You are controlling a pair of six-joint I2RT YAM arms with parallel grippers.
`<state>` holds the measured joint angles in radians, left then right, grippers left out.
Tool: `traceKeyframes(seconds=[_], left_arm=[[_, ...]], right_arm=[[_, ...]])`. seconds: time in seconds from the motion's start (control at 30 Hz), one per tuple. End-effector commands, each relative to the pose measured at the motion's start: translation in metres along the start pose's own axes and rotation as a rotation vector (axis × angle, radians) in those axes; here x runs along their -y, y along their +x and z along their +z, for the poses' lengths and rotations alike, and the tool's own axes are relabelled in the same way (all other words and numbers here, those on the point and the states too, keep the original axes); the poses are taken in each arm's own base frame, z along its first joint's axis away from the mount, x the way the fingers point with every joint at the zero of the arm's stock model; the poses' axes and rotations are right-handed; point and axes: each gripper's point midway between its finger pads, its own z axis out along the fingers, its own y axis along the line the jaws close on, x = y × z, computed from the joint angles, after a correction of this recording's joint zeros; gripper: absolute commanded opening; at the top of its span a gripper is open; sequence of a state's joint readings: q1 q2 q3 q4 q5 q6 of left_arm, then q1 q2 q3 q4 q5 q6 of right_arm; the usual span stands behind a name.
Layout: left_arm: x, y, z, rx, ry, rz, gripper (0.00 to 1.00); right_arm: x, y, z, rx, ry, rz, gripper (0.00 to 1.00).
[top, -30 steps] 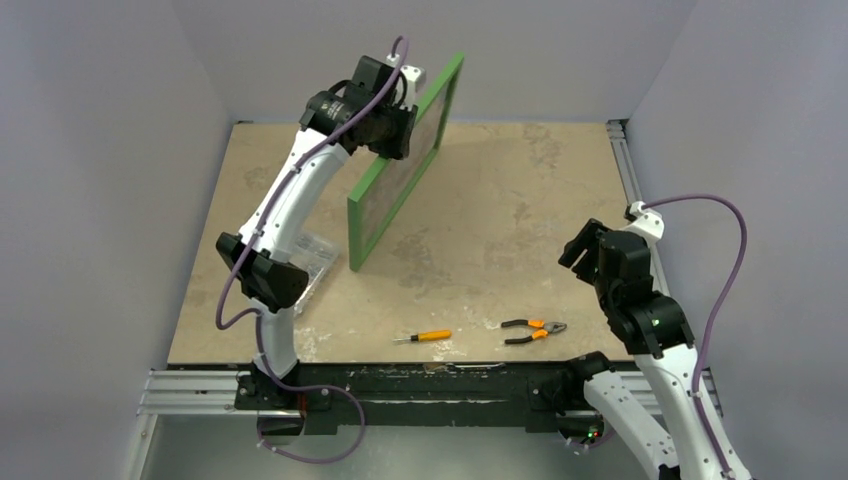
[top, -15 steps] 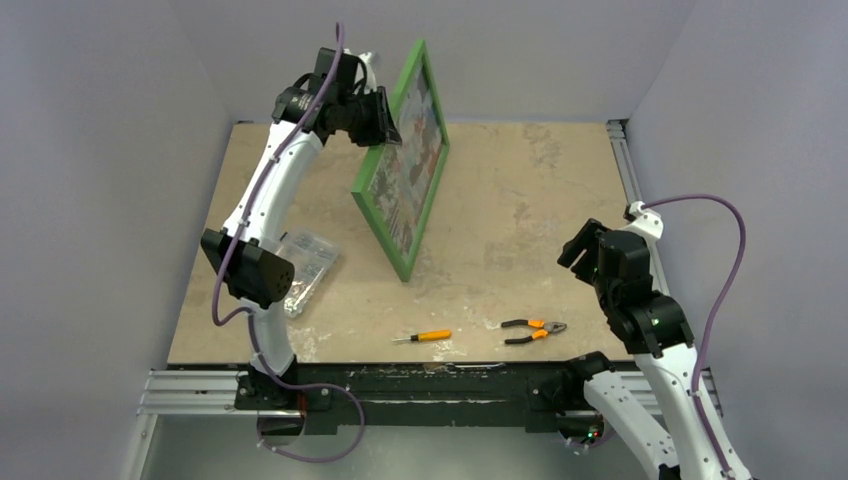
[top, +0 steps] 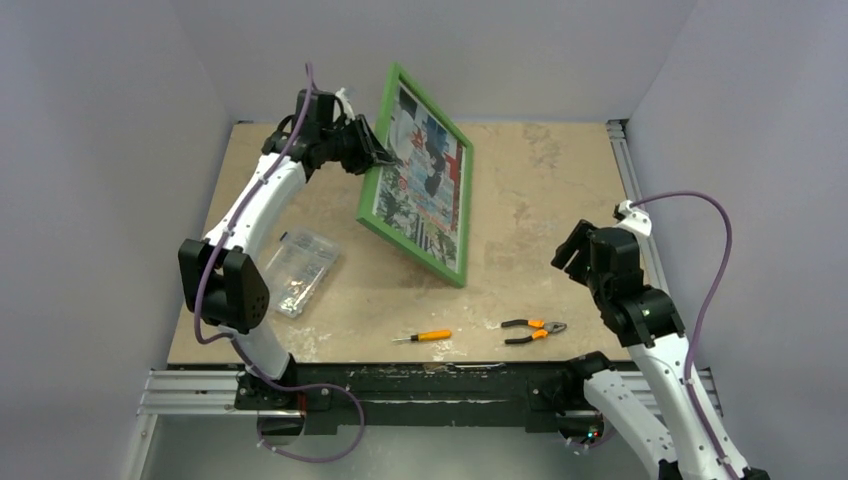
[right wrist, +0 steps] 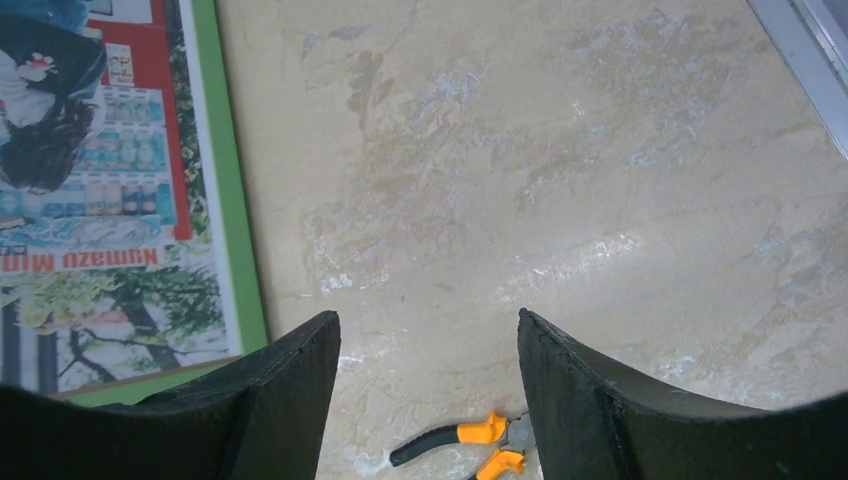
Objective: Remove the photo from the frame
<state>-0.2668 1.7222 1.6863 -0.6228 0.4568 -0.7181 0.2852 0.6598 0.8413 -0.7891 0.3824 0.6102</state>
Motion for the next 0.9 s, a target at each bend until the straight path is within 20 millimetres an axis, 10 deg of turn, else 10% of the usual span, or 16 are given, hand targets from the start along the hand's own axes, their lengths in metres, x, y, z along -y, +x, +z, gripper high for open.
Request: traceKeyframes(seconds=[0.0,0.87], left_arm=[[0.017,-0.011,-0.006,0.077,0.116,-0.024,0.0],[-0.129,0.058,0.036,-0.072,-0.11,-0.118,0.0]], right_arm=[[-0.007,-0.001,0.006,0.011,-0.028,0.024,0.64],[-0.023,0.028,0.029,-0.1,-0.086,-0.027,0.65]])
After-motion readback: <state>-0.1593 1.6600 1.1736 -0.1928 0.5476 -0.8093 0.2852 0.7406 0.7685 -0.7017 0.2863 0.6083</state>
